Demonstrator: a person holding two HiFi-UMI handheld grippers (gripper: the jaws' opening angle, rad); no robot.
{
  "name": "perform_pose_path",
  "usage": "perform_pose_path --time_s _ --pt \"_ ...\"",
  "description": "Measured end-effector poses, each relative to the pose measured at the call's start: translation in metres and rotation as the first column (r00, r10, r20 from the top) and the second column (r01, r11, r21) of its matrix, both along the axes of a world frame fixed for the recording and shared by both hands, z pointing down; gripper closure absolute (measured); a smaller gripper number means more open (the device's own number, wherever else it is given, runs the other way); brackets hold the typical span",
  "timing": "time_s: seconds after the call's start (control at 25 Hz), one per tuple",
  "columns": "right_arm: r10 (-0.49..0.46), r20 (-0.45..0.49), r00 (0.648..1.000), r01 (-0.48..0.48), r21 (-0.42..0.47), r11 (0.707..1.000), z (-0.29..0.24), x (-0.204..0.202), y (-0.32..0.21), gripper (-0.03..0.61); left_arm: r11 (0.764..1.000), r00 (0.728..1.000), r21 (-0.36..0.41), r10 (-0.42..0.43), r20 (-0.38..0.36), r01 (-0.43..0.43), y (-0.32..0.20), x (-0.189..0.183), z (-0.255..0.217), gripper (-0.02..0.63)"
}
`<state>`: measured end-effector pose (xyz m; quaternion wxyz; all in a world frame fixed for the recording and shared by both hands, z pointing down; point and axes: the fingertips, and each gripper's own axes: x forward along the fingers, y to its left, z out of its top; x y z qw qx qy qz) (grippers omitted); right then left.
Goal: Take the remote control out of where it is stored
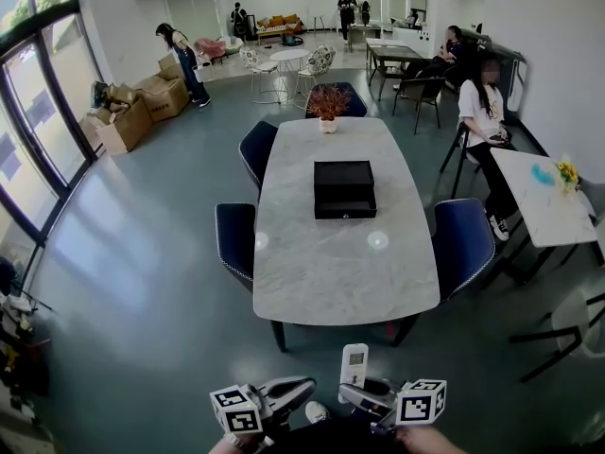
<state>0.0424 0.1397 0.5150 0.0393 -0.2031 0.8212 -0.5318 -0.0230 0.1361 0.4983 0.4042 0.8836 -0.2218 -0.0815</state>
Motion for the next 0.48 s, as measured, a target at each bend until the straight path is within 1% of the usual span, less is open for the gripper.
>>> perform_pose_path --time_s 0.24,0.36,0.48 --pt "-0.003 -0.003 1.0 0.003 0.0 1.0 -0.0005 -0.0022 0.0001 0.402 1.0 1.0 -0.002 -0.009 -0.008 0.009 0.0002 -0.0041 -0.0008 0.607" --pt "-0.007 0.022 1.0 0.007 0.007 1.0 -0.0002 -0.0033 -0.0002 0.402 1.0 1.0 0.002 -0.008 -0.004 0.008 0.0001 -0.0039 -0.0011 0.607" --pt "-0.007 0.002 1.0 0.007 0.009 1.0 0.0014 -0.0025 -0.0019 0.402 1.0 1.0 0.002 -0.007 -0.001 0.007 -0.0006 -0.0046 -0.0002 0.607"
